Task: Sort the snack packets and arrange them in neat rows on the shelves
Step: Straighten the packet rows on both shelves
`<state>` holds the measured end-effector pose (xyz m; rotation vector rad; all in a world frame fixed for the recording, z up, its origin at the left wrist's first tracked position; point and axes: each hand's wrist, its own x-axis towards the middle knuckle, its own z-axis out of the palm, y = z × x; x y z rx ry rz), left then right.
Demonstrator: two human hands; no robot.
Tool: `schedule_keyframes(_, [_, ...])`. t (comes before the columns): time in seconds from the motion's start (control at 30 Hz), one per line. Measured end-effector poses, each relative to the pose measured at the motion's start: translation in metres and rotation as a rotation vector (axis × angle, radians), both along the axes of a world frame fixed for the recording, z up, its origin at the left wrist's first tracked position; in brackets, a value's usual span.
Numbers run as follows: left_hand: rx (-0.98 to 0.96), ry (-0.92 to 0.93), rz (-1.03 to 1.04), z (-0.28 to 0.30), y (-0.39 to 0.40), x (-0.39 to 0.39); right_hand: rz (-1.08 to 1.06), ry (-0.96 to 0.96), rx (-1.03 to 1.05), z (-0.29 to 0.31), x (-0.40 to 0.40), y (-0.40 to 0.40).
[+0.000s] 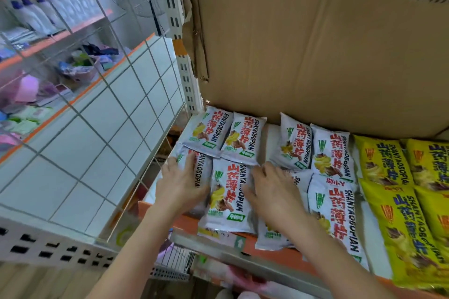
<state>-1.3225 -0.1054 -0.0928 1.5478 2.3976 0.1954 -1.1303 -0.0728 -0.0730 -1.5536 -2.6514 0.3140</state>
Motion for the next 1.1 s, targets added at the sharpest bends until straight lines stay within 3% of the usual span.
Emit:
schedule_keyframes(0.1, [-0.112, 0.028, -0.019, 0.000, 0.001, 0.000, -0.088, 0.016, -0.171, -0.004, -0.030, -0.010])
schedule_keyframes(0.27, [-0.138, -0.022, -0.037, 0.021, 0.003, -0.009, -0.159, 0.157, -0.166, -0.014, -0.051, -0.019])
schedule_keyframes(0.4, [-0.280, -0.023, -0.078, 0.050, -0.009, -0.014, -0.183, 0.273, -0.426, 0.002, -0.044, -0.020])
schedule_keyframes(0.5, [-0.329, -0.127, -0.146, 0.069, -0.030, -0.019, -0.184, 0.424, -0.537, 0.020, -0.032, -0.029])
schedule_keyframes(0.6, [-0.118, -0.215, -0.129, 0.072, -0.035, -0.019, -0.190, 0.543, -0.358, 0.029, -0.027, -0.031])
schedule_keyframes(0.73, [0.252, -0.294, -0.118, 0.044, -0.013, -0.014, -0.190, 0.471, -0.118, 0.008, -0.039, -0.023])
schedule_keyframes(0.9, [0.189, -0.296, -0.187, 0.001, -0.013, -0.027, -0.198, 0.279, -0.175, -0.025, -0.041, -0.025])
schedule_keyframes(1.1, [0.206, -0.006, -0.303, -0.008, -0.007, -0.027, -0.121, 0.216, 0.068, -0.031, -0.042, -0.022])
